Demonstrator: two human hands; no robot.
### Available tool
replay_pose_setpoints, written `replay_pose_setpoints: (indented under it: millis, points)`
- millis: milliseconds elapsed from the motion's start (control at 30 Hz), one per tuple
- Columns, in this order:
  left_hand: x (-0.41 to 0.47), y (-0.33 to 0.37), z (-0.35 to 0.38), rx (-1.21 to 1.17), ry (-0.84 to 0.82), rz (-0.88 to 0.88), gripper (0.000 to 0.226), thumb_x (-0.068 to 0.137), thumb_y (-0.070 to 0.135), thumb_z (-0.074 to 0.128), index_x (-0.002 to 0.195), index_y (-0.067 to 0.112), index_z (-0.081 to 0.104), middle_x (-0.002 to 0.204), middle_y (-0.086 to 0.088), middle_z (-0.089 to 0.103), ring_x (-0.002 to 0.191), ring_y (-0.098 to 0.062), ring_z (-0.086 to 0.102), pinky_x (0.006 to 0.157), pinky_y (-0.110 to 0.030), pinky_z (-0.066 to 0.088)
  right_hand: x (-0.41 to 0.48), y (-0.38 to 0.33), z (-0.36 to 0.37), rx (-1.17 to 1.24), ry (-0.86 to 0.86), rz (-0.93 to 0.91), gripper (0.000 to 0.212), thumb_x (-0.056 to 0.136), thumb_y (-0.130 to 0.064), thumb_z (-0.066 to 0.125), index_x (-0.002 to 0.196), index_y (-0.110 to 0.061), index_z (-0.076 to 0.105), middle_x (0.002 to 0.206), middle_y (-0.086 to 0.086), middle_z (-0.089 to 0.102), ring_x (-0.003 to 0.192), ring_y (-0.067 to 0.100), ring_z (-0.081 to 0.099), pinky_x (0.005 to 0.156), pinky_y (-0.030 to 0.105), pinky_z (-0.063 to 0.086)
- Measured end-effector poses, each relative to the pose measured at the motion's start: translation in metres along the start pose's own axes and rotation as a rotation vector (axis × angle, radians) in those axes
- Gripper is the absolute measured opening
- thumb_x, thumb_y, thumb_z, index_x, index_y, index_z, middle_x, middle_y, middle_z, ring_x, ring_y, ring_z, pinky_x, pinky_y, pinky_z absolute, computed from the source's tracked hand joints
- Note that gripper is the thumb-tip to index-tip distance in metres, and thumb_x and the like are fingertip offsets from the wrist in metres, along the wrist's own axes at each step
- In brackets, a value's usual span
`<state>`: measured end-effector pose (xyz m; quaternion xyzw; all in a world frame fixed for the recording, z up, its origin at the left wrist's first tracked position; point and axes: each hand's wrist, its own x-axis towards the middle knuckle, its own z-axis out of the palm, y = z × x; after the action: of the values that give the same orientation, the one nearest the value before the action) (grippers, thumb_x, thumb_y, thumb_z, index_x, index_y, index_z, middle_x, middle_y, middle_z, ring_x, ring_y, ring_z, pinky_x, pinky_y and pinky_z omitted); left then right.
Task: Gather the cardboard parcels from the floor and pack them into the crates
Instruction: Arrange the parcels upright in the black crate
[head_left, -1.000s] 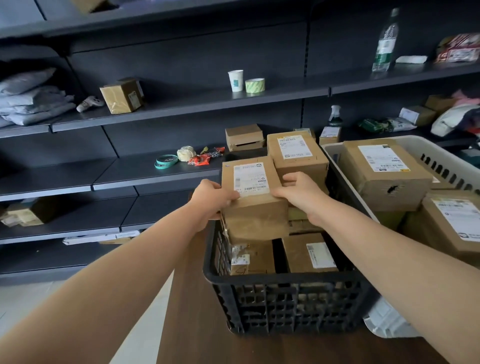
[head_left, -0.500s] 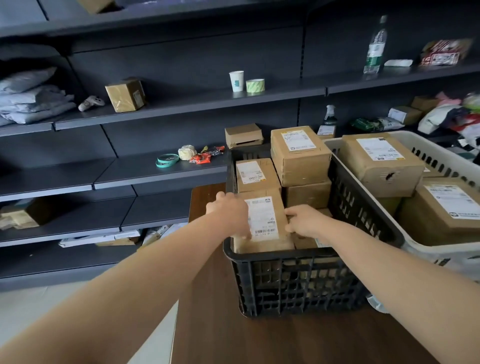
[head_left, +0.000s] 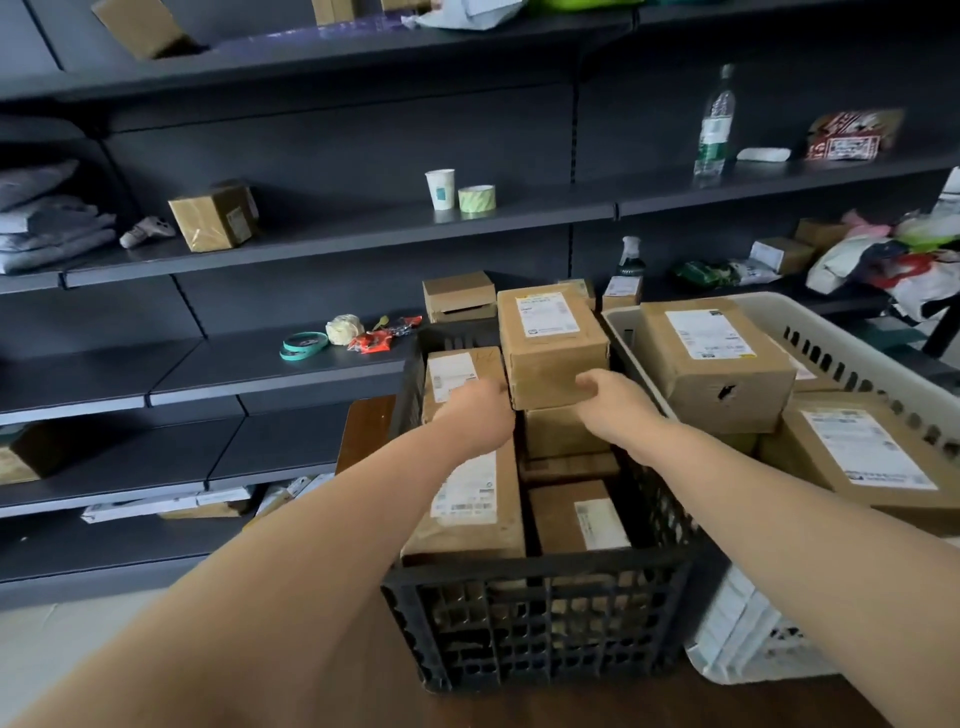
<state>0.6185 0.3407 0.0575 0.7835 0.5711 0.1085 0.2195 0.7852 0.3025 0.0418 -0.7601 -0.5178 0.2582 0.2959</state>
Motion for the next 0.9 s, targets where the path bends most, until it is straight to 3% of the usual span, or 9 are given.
replay_pose_setpoints:
  millis: [167, 233, 300, 400, 533, 600, 700, 800, 900]
  points:
    - [0.031, 0.025, 0.009, -0.216, 0.120, -0.156, 0.057, 0.096, 0.012, 0.051, 0.149, 0.014, 0.029, 0.133, -0.010, 0.053, 0.104, -0.024, 0.059, 0.077, -0.034, 0.053, 0.037, 0.013, -0.020, 0.115, 0.083, -0.052, 0.058, 0.093, -0.010, 0.054, 0.146, -0.023, 0.035, 0.144, 0.001, 0.046, 0.102, 0.019, 0.056, 0.066, 0.026, 0.046]
    - [0.040, 0.031, 0.012, -0.297, 0.124, -0.208, 0.059, 0.099, 0.017, 0.052, 0.151, 0.016, 0.025, 0.135, -0.009, 0.052, 0.108, -0.024, 0.059, 0.077, -0.033, 0.050, 0.052, 0.017, -0.023, 0.175, 0.063, -0.078, 0.053, 0.092, -0.011, 0.054, 0.141, -0.025, 0.040, 0.133, -0.003, 0.054, 0.106, 0.021, 0.057, 0.074, 0.027, 0.047]
    - [0.047, 0.037, 0.014, -0.339, 0.127, -0.235, 0.056, 0.101, 0.022, 0.050, 0.151, 0.018, 0.025, 0.139, -0.009, 0.051, 0.117, -0.026, 0.056, 0.090, -0.037, 0.050, 0.065, 0.019, -0.023, 0.206, 0.013, -0.076, 0.053, 0.094, -0.014, 0.053, 0.142, -0.025, 0.036, 0.130, -0.009, 0.052, 0.111, 0.021, 0.055, 0.081, 0.029, 0.046]
    - [0.051, 0.045, 0.017, -0.403, 0.127, -0.238, 0.049, 0.103, 0.023, 0.047, 0.149, 0.019, 0.030, 0.143, -0.006, 0.048, 0.128, -0.026, 0.048, 0.098, -0.038, 0.041, 0.080, 0.022, -0.020, 0.264, -0.048, -0.066, 0.058, 0.095, -0.017, 0.053, 0.148, -0.025, 0.030, 0.138, -0.002, 0.052, 0.121, 0.022, 0.051, 0.091, 0.031, 0.044]
    - [0.052, 0.055, 0.023, -0.522, 0.136, -0.252, 0.044, 0.103, 0.029, 0.044, 0.145, 0.021, 0.036, 0.141, -0.002, 0.051, 0.123, -0.021, 0.048, 0.096, -0.035, 0.037, 0.089, 0.025, -0.018, 0.318, -0.071, -0.033, 0.061, 0.097, -0.027, 0.051, 0.152, -0.024, 0.024, 0.143, -0.002, 0.048, 0.126, 0.023, 0.049, 0.095, 0.034, 0.043]
    - [0.050, 0.062, 0.023, -0.575, 0.157, -0.286, 0.046, 0.103, 0.035, 0.041, 0.147, 0.019, 0.035, 0.138, 0.002, 0.049, 0.115, -0.019, 0.047, 0.090, -0.034, 0.036, 0.090, 0.028, -0.018, 0.356, -0.062, -0.022, 0.058, 0.097, -0.030, 0.051, 0.151, -0.024, 0.027, 0.143, -0.001, 0.049, 0.125, 0.023, 0.049, 0.092, 0.032, 0.043]
    - [0.045, 0.067, 0.021, -0.616, 0.169, -0.340, 0.060, 0.100, 0.049, 0.038, 0.151, 0.019, 0.029, 0.144, -0.003, 0.044, 0.128, -0.026, 0.043, 0.097, -0.041, 0.036, 0.083, 0.030, -0.024, 0.453, -0.012, -0.015, 0.048, 0.096, -0.029, 0.055, 0.141, -0.019, 0.042, 0.132, -0.001, 0.055, 0.113, 0.019, 0.052, 0.082, 0.028, 0.041]
    - [0.034, 0.061, 0.022, -0.591, 0.167, -0.308, 0.061, 0.096, 0.056, 0.040, 0.144, 0.019, 0.043, 0.124, -0.001, 0.054, 0.114, -0.023, 0.051, 0.090, -0.038, 0.042, 0.068, 0.034, -0.031, 0.443, 0.047, -0.033, 0.037, 0.093, -0.033, 0.060, 0.124, -0.015, 0.054, 0.114, -0.002, 0.060, 0.097, 0.014, 0.055, 0.075, 0.028, 0.045]
    - [0.016, 0.047, 0.021, -0.516, 0.133, -0.270, 0.050, 0.096, 0.049, 0.051, 0.134, 0.017, 0.053, 0.099, 0.006, 0.054, 0.094, -0.016, 0.056, 0.085, -0.036, 0.053, 0.046, 0.042, -0.031, 0.328, 0.055, -0.007, 0.045, 0.085, -0.042, 0.067, 0.117, -0.013, 0.056, 0.109, 0.000, 0.063, 0.092, 0.014, 0.059, 0.070, 0.029, 0.049]
